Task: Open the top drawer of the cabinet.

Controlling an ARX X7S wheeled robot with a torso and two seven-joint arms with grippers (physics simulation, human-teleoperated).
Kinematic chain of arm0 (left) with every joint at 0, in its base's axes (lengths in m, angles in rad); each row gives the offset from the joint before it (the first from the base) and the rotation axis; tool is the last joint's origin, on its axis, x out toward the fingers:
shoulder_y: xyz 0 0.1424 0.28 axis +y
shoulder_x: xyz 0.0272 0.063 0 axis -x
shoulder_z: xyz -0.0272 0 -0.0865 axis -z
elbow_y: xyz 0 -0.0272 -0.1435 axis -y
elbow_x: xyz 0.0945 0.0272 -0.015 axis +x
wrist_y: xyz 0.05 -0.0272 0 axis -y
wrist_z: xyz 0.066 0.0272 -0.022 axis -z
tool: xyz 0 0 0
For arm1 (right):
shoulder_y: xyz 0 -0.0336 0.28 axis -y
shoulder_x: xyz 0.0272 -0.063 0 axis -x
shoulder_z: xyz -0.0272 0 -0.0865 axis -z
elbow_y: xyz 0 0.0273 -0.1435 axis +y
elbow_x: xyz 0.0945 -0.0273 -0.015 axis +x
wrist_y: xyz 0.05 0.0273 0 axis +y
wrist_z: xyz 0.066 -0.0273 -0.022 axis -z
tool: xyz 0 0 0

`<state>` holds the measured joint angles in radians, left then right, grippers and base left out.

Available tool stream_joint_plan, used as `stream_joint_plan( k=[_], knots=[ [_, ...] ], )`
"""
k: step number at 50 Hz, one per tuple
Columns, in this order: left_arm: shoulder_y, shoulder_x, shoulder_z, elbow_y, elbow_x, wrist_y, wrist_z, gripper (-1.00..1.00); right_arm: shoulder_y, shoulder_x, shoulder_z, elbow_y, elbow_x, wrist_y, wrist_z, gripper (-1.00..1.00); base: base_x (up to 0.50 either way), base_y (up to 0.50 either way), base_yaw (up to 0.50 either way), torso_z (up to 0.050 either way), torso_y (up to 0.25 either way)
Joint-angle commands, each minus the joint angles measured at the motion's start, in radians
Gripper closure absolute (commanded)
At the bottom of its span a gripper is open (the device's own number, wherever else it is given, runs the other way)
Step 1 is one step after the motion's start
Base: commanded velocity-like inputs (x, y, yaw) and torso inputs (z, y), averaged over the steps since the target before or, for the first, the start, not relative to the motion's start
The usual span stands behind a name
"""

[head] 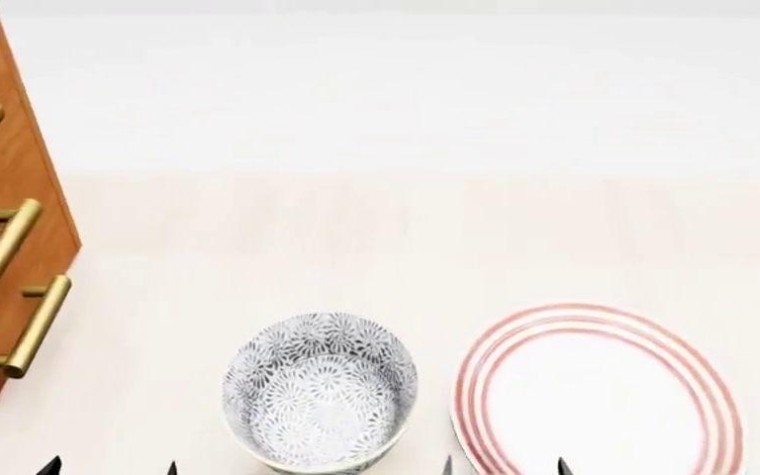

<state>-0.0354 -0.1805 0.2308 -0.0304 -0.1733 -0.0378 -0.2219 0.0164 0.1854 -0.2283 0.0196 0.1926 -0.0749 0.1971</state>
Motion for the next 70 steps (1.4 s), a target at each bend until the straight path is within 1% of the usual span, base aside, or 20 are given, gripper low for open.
stream_joint_plan(
  k=[1, 10, 25, 32, 34, 36, 37, 39, 40, 42, 43, 44, 46, 48, 51, 53, 56, 62, 70],
  knots=[
    [0.006, 0.009, -0.016, 0.009, 0.003, 0.013, 0.018, -1.0, -0.005, -0.01, 0.011, -0.011, -0.013, 0.001, -0.014, -1.0, 0.0, 0.5, 0.0, 0.0, 0.0],
    [0.007, 0.006, -0.01, 0.01, 0.001, 0.015, 0.013, -1.0, -0.006, -0.006, 0.004, -0.009, -0.009, -0.003, -0.011, -1.0, 0.0, 0.46, 0.0, 0.0, 0.0],
    [0.0, 0.001, -0.005, 0.003, -0.004, 0.013, -0.002, -1.0, -0.003, 0.001, -0.005, -0.003, -0.004, -0.008, -0.006, -1.0, 0.0, 0.0, 0.0, 0.0, 0.0],
    [-0.03, -0.005, -0.006, 0.001, 0.028, -0.054, -0.051, -1.0, -0.001, 0.002, -0.009, 0.0, 0.0, -0.004, -0.003, -1.0, 0.0, 0.0, 0.0, 0.0, 0.0],
    [-0.054, -0.021, 0.025, 0.001, 0.084, -0.099, -0.065, -1.0, -0.003, 0.003, -0.01, -0.007, 0.001, 0.002, 0.0, -1.0, 0.0, 0.0, 0.0, 0.0, 0.0],
    [-0.07, -0.025, 0.028, -0.007, 0.085, -0.116, -0.061, -1.0, -0.004, 0.005, -0.011, -0.012, 0.003, 0.007, 0.002, -1.0, 0.0, 0.0, 0.0, 0.0, 0.0],
    [-0.098, -0.038, 0.055, -0.021, 0.137, -0.148, -0.073, -1.0, -0.004, 0.004, -0.012, -0.004, 0.004, 0.002, 0.001, -1.0, 0.0, 0.0, 0.0, 0.0, 0.0],
    [-0.128, -0.056, 0.086, -0.028, 0.184, -0.163, -0.072, -1.0, -0.007, 0.006, -0.014, -0.014, 0.003, 0.006, 0.004, -1.0, 0.0, 0.0, 0.0, 0.0, 0.0],
    [-0.152, -0.066, 0.109, -0.03, 0.241, -0.193, -0.094, -1.0, -0.007, 0.007, -0.014, -0.012, 0.004, 0.005, 0.003, -1.0, 0.0, 0.0, 0.0, 0.0, 0.0],
    [-0.182, -0.079, 0.142, -0.044, 0.29, -0.219, -0.094, -1.0, -0.006, 0.008, -0.015, -0.011, 0.005, 0.002, 0.003, -1.0, 0.0, 0.0, 0.0, 0.0, 0.0],
    [-0.217, -0.081, 0.164, -0.068, 0.342, -0.245, -0.116, -1.0, -0.006, 0.008, -0.016, -0.014, 0.006, 0.006, 0.004, -1.0, 0.0, 0.0, 0.0, 0.0, 0.0],
    [-0.239, -0.083, 0.176, -0.083, 0.364, -0.25, -0.12, -1.0, -0.006, 0.008, -0.016, -0.011, 0.006, 0.003, 0.004, -1.0, 0.0, 0.0, 0.0, 0.0, 0.0],
    [-0.265, -0.081, 0.189, -0.1, 0.391, -0.28, -0.126, -1.0, -0.006, 0.009, -0.017, -0.01, 0.007, 0.002, 0.004, -1.0, 0.0, 0.0, 0.0, 0.0, 0.0],
    [-0.304, -0.09, 0.21, -0.116, 0.411, -0.279, -0.109, -1.0, -0.006, 0.009, -0.018, -0.008, 0.01, 0.002, 0.004, -1.0, 0.0, 0.0, 0.0, 0.0, 0.0],
    [-0.344, -0.09, 0.229, -0.149, 0.447, -0.3, -0.117, -1.0, -0.005, 0.01, -0.018, -0.006, 0.013, 0.001, 0.005, -1.0, 0.0, 0.0, 0.0, 0.0, 0.0],
    [-0.392, -0.101, 0.274, -0.194, 0.516, -0.299, -0.137, -1.0, -0.005, 0.011, -0.02, -0.006, 0.014, 0.001, 0.005, -1.0, 0.0, 0.0, 0.0, 0.0, 0.0],
    [-0.441, -0.099, 0.306, -0.245, 0.554, -0.317, -0.129, -1.0, -0.004, 0.012, -0.02, -0.007, 0.018, 0.004, 0.007, -1.0, 0.0, 0.0, 0.0, 0.0, 0.0],
    [-0.51, -0.095, 0.384, -0.346, 0.633, -0.328, -0.123, -1.0, -0.001, 0.013, -0.021, -0.003, 0.023, 0.003, 0.008, -1.0, 0.0, 0.0, 0.0, 0.0, 0.0],
    [-0.558, -0.093, 0.426, -0.409, 0.675, -0.342, -0.113, -1.0, 0.001, 0.015, -0.023, -0.006, 0.03, 0.008, 0.013, -1.0, 0.0, 0.0, 0.0, 0.0, 0.0]
  ],
)
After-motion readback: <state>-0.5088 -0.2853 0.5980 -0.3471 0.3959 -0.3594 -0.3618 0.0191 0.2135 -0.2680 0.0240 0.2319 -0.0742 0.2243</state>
